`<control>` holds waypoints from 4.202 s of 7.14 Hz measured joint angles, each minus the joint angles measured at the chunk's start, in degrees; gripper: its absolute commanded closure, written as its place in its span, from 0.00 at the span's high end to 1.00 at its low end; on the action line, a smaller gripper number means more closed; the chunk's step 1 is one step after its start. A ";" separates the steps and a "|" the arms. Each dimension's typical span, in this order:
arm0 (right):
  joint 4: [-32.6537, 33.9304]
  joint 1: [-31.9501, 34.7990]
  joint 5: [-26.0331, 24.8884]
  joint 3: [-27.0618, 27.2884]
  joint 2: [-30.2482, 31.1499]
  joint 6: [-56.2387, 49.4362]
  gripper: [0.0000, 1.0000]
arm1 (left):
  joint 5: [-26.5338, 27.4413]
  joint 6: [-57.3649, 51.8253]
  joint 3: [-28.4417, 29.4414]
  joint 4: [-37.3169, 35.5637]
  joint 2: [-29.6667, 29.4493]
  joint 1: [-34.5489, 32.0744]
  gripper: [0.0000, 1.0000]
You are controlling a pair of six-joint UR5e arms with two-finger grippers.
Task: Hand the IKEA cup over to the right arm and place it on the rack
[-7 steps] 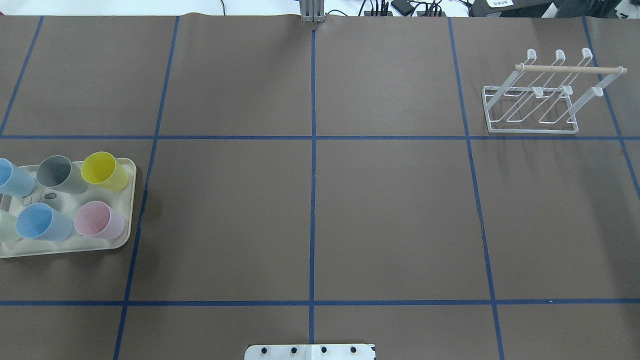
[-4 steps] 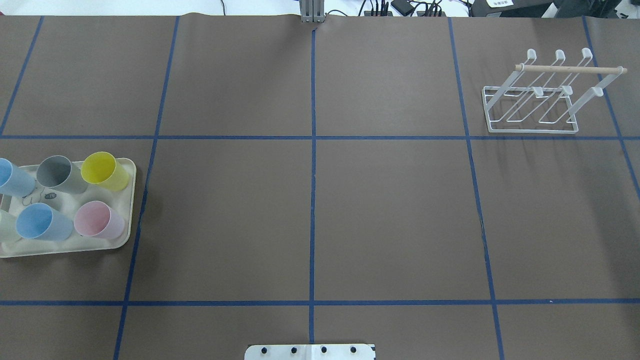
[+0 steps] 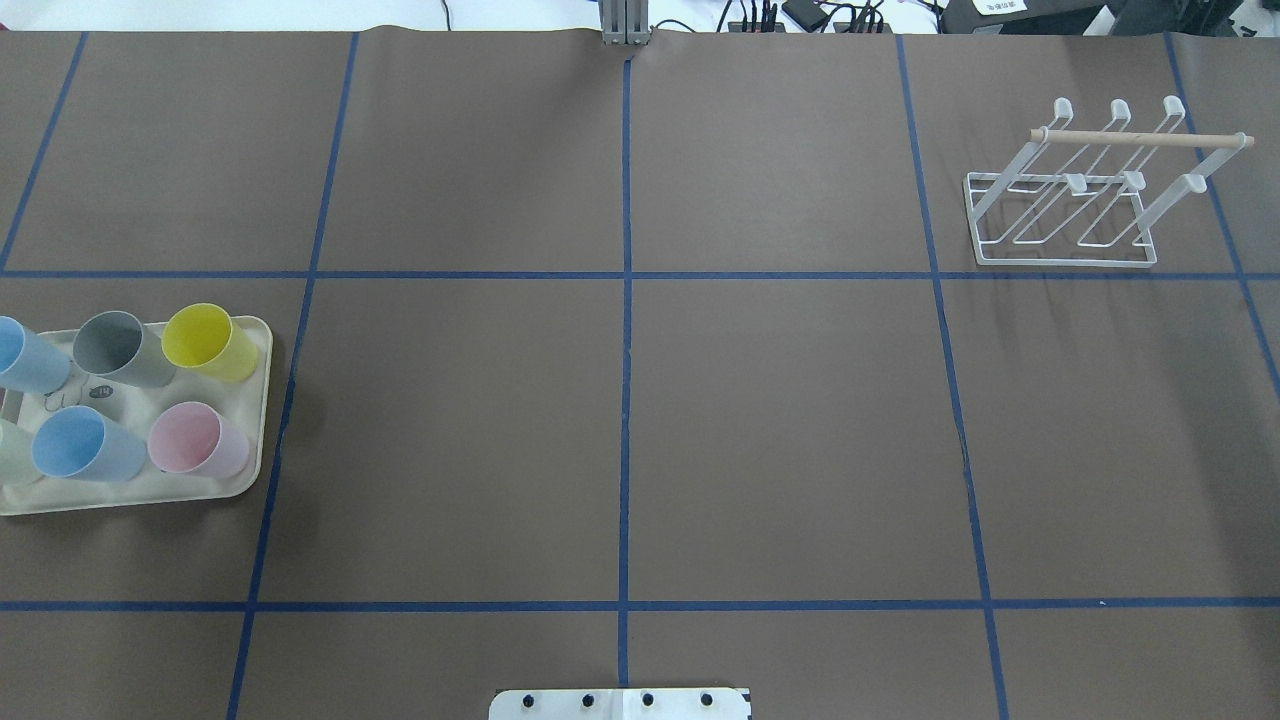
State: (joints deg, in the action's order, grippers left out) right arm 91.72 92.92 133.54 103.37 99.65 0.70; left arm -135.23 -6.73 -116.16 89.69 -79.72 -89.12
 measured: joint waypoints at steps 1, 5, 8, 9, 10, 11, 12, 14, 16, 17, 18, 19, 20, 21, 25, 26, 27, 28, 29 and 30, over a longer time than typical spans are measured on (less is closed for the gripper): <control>-0.26 -0.05 -0.29 -0.08 -0.11 0.30 0.99 | -0.20 0.16 -0.01 0.07 -0.43 0.00 1.00; -1.70 -0.08 -0.34 4.67 -0.62 0.56 0.99 | -0.28 0.19 0.51 0.16 -2.13 0.00 1.00; -9.21 -2.79 1.09 8.21 -0.66 0.99 0.99 | -0.03 0.08 0.65 0.20 -5.70 0.00 1.00; -13.10 -3.83 2.99 8.35 -0.65 2.55 0.99 | 0.02 0.06 0.57 0.22 -8.30 0.00 1.00; -16.86 -4.68 5.36 8.40 -0.68 4.79 0.99 | 0.04 0.07 0.69 0.23 -11.12 0.00 1.00; -21.93 -6.31 7.34 8.38 -0.76 8.73 0.99 | -0.04 0.05 1.21 0.25 -13.79 0.00 1.00; -27.81 -8.62 8.18 8.31 -0.79 14.40 0.99 | -0.25 -0.16 1.42 0.31 -15.29 0.00 1.00; -35.99 -13.98 8.24 8.13 -0.83 22.39 0.99 | -0.45 -0.44 1.62 5.18 -15.49 0.22 1.00; -37.48 -18.48 6.80 8.13 -1.18 25.02 0.99 | -0.26 -0.09 4.01 16.27 -12.63 4.07 1.00; -37.61 -20.80 5.29 8.34 -2.04 27.60 0.99 | 0.02 0.00 6.17 19.93 -11.17 5.83 1.00; -37.67 -23.12 3.96 8.63 -3.35 31.59 0.99 | 0.60 0.06 8.21 23.21 -9.45 6.69 1.00; -37.72 -25.77 2.25 9.27 -4.71 36.27 0.99 | 1.56 0.10 10.36 27.35 -7.10 7.23 1.00; -37.74 -28.31 -0.43 10.24 -5.43 39.47 0.98 | 2.09 0.13 12.69 31.38 -5.23 7.72 1.00; -37.75 -30.93 -3.78 11.06 -5.73 41.70 0.84 | 2.37 0.31 16.92 36.91 -4.22 8.53 1.00; -37.88 -35.17 -10.08 11.62 -5.83 43.23 0.99 | 7.36 12.81 30.15 59.36 -3.71 16.09 1.00; -37.91 -35.39 -10.28 11.62 -5.85 43.33 0.99 | 8.94 13.57 31.54 60.89 -3.74 17.43 1.00; -37.92 -35.47 -10.36 11.61 -5.86 43.39 0.99 | 9.72 13.82 32.78 62.29 -3.76 18.28 1.00; -37.93 -35.49 -10.39 11.60 -5.86 43.41 0.99 | 10.02 13.88 33.92 63.57 -3.77 18.98 1.00; -37.93 -35.52 -10.40 11.60 -5.87 43.41 0.99 | 10.12 13.87 34.84 64.56 -3.77 19.62 0.90; -37.93 -35.55 -10.41 11.57 -5.87 43.42 0.99 | 10.15 13.83 35.52 65.37 -3.78 20.17 0.67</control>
State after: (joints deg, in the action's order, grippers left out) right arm 53.79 57.36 123.14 114.94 93.78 44.12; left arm -125.08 7.10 -80.65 155.06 -83.50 -68.96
